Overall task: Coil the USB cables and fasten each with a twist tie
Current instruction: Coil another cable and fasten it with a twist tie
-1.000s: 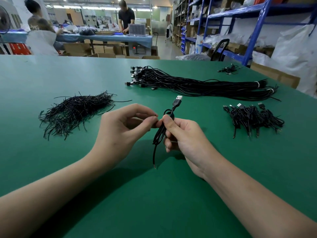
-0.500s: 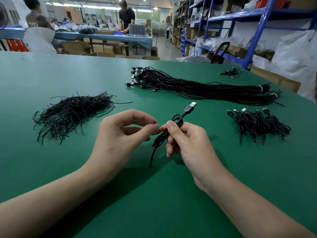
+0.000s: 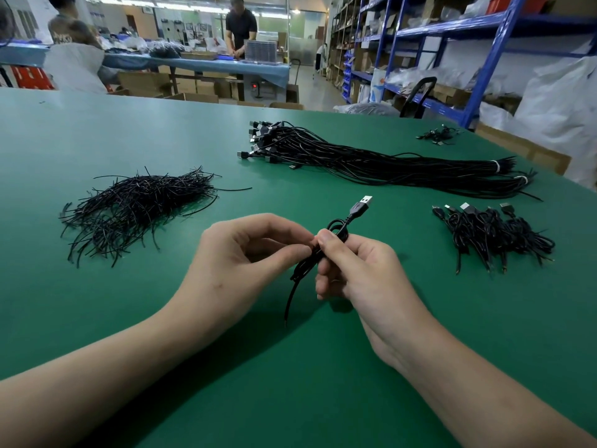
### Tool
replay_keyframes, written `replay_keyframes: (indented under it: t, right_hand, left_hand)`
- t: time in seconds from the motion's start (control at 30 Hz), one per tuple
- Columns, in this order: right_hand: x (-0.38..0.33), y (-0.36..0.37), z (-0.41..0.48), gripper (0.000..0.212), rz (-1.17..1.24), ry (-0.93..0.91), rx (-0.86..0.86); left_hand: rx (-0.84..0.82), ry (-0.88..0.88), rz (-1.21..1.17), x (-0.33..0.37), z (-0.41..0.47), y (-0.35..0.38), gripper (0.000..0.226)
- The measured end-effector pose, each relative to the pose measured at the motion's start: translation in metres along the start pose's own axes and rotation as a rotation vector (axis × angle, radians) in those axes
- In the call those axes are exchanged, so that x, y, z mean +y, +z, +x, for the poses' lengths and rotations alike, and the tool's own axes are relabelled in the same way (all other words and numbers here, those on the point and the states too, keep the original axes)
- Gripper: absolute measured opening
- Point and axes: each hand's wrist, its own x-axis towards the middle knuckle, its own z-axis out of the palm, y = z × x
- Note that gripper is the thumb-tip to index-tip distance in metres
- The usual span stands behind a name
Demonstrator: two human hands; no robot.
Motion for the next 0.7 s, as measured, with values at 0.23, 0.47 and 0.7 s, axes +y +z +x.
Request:
replay_keyframes:
  t: [0.23, 0.47, 0.7]
  right_hand:
    - [-0.0003, 0.0012, -0.0001, 0.026, -0.056, -0.004, -0.036]
    - [-0.0020, 0.0020, -0.0009, 0.027, -0.085, 0.009, -0.066]
    - [-0.0022, 0.0025, -0.0014, 0.025, -0.083, 0.000, -0.093]
  left_hand:
    - [0.042, -0.121, -0.124, 0.0009, 0.0037, -0.0008, 0.017]
    - [0.067, -0.177, -0.125, 0.0014, 0.0036, -0.0024, 0.021]
    - [0.101, -0.259, -0.039, 0.0015, 0.0044, -0.0054, 0.039]
